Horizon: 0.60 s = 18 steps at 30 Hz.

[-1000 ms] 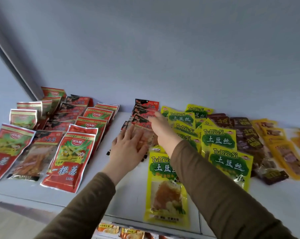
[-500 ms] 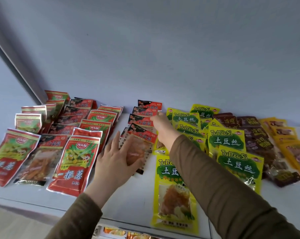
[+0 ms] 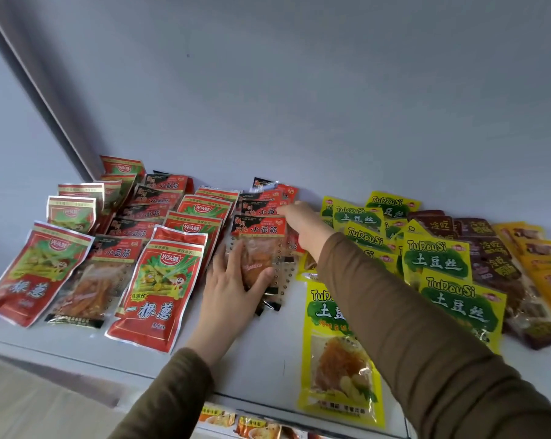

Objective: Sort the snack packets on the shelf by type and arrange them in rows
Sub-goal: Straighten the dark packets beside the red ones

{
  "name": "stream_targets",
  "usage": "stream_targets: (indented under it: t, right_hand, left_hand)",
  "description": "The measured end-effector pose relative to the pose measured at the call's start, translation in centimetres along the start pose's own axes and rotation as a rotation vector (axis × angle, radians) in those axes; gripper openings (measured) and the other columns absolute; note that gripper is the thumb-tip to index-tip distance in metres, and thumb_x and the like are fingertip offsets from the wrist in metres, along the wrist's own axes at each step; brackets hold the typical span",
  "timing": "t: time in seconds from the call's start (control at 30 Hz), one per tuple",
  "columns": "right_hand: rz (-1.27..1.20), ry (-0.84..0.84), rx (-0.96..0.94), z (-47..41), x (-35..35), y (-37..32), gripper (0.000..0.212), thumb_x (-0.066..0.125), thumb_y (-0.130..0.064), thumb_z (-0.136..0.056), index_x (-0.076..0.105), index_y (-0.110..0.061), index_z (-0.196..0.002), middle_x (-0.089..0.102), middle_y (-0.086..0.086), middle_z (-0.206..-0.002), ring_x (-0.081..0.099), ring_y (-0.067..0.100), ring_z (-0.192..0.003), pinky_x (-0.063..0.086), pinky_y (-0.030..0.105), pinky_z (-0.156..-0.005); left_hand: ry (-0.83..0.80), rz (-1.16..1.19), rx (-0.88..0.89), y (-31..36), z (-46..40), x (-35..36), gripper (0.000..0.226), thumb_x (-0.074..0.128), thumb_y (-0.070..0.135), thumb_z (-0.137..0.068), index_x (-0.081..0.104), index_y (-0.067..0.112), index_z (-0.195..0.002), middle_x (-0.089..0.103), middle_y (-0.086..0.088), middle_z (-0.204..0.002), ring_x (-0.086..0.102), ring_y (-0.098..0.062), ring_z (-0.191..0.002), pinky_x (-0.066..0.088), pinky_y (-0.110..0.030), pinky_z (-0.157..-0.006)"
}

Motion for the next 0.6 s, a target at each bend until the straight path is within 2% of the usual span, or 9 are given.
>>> stream_targets:
  t: [0.07,0.17,0.23,0.3,0.37,0.43,0.5,0.57,0.6]
  right_hand:
    - [0.108,0.022,-0.074,-0.3,-0.9,-0.5,0.019,0.050,-0.016,-0.104,0.056,-0.009,-0.120,0.068,0.017,-0.117,0.065,0.024,-0.092,0.053,0.032,-0.076]
    - [0.179,0.002,-0.098,-0.5,-1.4,-0.3,0.021,0.051,-0.022,-0.104,0.058,-0.014,-0.123,0.068,0.008,-0.114,0.065,0.027,-0.103,0.055,0.040,-0.089]
    - [0.124,-0.013,-0.088,-0.5,-1.5,0.3,0.023,0.052,-0.022,-0.104,0.058,-0.014,-0.125,0.068,0.006,-0.115,0.065,0.026,-0.104,0.054,0.037,-0.081]
    - [0.075,-0.021,-0.092,-0.4,-1.5,0.6,0.022,0.053,-0.021,-0.104,0.058,-0.015,-0.124,0.068,0.005,-0.115,0.064,0.023,-0.101,0.050,0.033,-0.073]
    - [0.030,-0.047,-0.098,-0.3,-1.4,0.7,0.021,0.054,-0.021,-0.103,0.058,-0.016,-0.124,0.068,0.005,-0.116,0.064,0.025,-0.105,0.054,0.040,-0.086]
    - [-0.016,-0.076,-0.082,-0.4,-1.3,0.8,0.023,0.056,-0.022,-0.103,0.058,-0.015,-0.125,0.066,0.007,-0.121,0.062,0.028,-0.115,0.049,0.048,-0.102]
    - [-0.103,-0.118,-0.048,-0.3,-1.3,1.0,0.016,0.055,-0.021,-0.103,0.059,-0.016,-0.118,0.068,0.005,-0.112,0.065,0.024,-0.104,0.054,0.041,-0.091]
    - [-0.216,-0.175,0.002,0.1,-1.1,1.2,0.012,0.054,-0.022,-0.104,0.060,-0.017,-0.113,0.069,0.005,-0.106,0.065,0.019,-0.090,0.053,0.033,-0.072]
    - [-0.270,-0.189,0.024,0.2,-1.0,1.5,0.018,0.054,-0.023,-0.104,0.060,-0.014,-0.119,0.068,0.008,-0.115,0.065,0.021,-0.098,0.053,0.033,-0.075]
  left_hand:
    - [-0.004,-0.095,0.061,-0.6,0.9,-0.3,0.091,0.027,0.090,-0.085,0.012,0.043,-0.161,0.005,0.001,-0.172,0.011,-0.025,-0.156,0.020,-0.045,-0.124]
    - [0.056,-0.289,0.194,-0.8,2.4,-1.2,0.086,0.017,0.086,-0.090,0.003,0.043,-0.163,-0.002,0.004,-0.173,0.002,-0.021,-0.158,0.008,-0.041,-0.126]
    - [0.063,-0.356,0.262,-0.3,3.6,-1.2,0.079,0.013,0.078,-0.095,0.002,0.040,-0.164,-0.002,0.002,-0.173,0.001,-0.020,-0.160,0.001,-0.041,-0.129]
    - [0.024,-0.406,0.279,0.2,4.9,-0.9,0.076,0.011,0.074,-0.096,0.004,0.039,-0.163,0.004,-0.002,-0.173,0.006,-0.023,-0.160,0.004,-0.046,-0.129]
    - [-0.012,-0.453,0.242,0.3,5.9,-0.7,0.079,0.014,0.073,-0.096,0.019,0.033,-0.164,0.019,-0.010,-0.171,0.017,-0.030,-0.158,0.012,-0.051,-0.128]
    - [0.014,-0.420,0.230,0.7,5.9,-1.2,0.076,0.028,0.070,-0.095,0.044,0.024,-0.154,0.037,-0.015,-0.162,0.031,-0.036,-0.151,0.025,-0.056,-0.123]
    - [0.060,-0.352,0.237,1.3,5.2,-1.8,0.069,0.035,0.068,-0.095,0.050,0.022,-0.143,0.036,-0.013,-0.162,0.031,-0.035,-0.150,0.030,-0.056,-0.120]
    - [0.053,-0.320,0.244,1.8,4.1,-1.8,0.068,0.033,0.070,-0.096,0.040,0.029,-0.150,0.021,-0.010,-0.169,0.022,-0.031,-0.154,0.026,-0.053,-0.123]
    - [0.033,-0.330,0.248,1.8,3.7,-1.5,0.070,0.031,0.072,-0.096,0.030,0.035,-0.156,0.011,-0.008,-0.172,0.017,-0.030,-0.157,0.022,-0.051,-0.125]
Point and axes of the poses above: each hand's wrist, its own z-axis away from the middle knuckle, its own x-axis out of the palm, y = z × x, the point moved 5 cm from there along -z, towards the middle knuckle
